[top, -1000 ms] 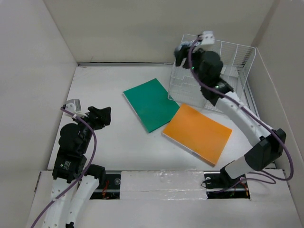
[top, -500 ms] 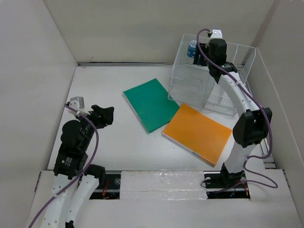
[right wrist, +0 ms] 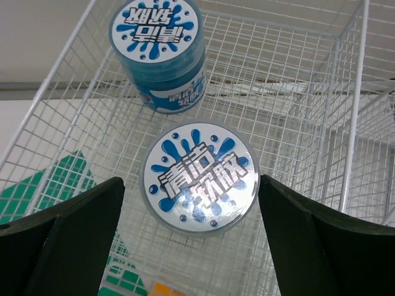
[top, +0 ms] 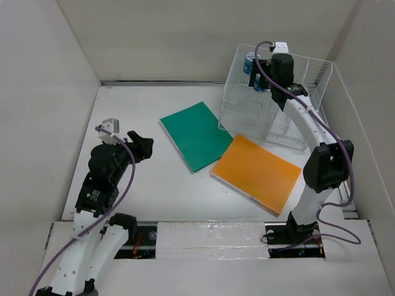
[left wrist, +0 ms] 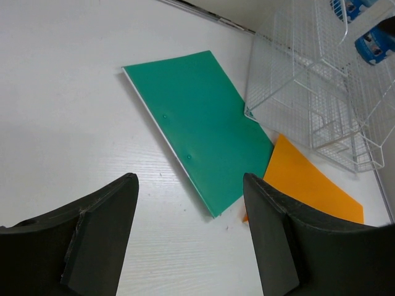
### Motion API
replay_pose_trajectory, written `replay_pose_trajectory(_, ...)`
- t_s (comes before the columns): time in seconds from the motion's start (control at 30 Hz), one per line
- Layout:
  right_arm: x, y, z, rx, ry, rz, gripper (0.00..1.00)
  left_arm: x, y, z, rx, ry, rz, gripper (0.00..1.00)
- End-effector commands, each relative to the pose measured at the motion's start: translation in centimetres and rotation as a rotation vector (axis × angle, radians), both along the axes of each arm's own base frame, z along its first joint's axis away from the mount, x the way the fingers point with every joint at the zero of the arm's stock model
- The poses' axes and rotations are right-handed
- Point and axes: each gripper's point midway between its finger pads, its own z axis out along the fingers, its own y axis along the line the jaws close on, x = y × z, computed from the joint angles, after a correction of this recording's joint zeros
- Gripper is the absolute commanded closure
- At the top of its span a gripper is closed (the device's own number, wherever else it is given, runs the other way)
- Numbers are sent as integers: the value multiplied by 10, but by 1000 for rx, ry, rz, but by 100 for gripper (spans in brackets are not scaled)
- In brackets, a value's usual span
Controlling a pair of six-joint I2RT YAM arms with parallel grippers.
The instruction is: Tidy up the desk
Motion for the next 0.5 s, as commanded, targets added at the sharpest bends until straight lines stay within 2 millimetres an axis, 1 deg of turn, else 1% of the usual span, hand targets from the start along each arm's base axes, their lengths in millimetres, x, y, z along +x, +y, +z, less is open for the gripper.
replay_pose_trajectory(0.0, -10, 0, 81, 28, -189, -5, 6, 1, -4, 7, 5, -19, -25, 36)
replay_pose_trajectory(0.03, -15, 5, 86, 31, -201, 4, 6, 1, -5, 8, 2, -21, -26, 36)
replay_pose_trajectory(0.07, -22, 3, 101, 36, -229, 2, 5, 1, -5, 7, 2, -21, -26, 36)
replay_pose_trajectory(0.13, -35, 9, 113, 44, -255, 14, 6, 1, -5, 8, 2, -23, -26, 36)
replay_pose_trajectory(0.17, -41, 13, 119, 53, -268, 21, 9, 1, -4, 7, 1, -19, -24, 36)
replay_pose_trajectory(0.2, -56, 16, 138, 67, -313, 31, 11, 2, -5, 6, 2, -16, -26, 36)
replay_pose_trajectory(0.23, -66, 32, 133, 71, -306, 58, 15, 2, -5, 6, 2, -15, -26, 36)
replay_pose_trajectory(0.27, -76, 41, 136, 79, -318, 71, 37, 3, -5, 6, 1, -13, -24, 36)
replay_pose_trajectory(0.3, -94, 49, 153, 101, -366, 91, 45, 3, -4, 8, -3, -20, -17, 38)
replay_pose_trajectory(0.33, -109, 79, 130, 86, -331, 147, 55, 2, -3, 10, -7, -24, -8, 39)
replay_pose_trajectory(0.37, -118, 93, 121, 79, -327, 173, 73, 2, 3, 15, -7, -41, 20, 40)
replay_pose_trajectory(0.4, -127, 108, 117, 84, -334, 202, 77, 0, 5, 18, -19, -46, 32, 41)
replay_pose_trajectory(0.43, -141, 141, 87, 58, -280, 276, 79, 1, 18, 21, -19, -62, 94, 42)
replay_pose_trajectory(0.47, -148, 157, 70, 46, -245, 309, 81, -3, 23, 27, -27, -91, 114, 43)
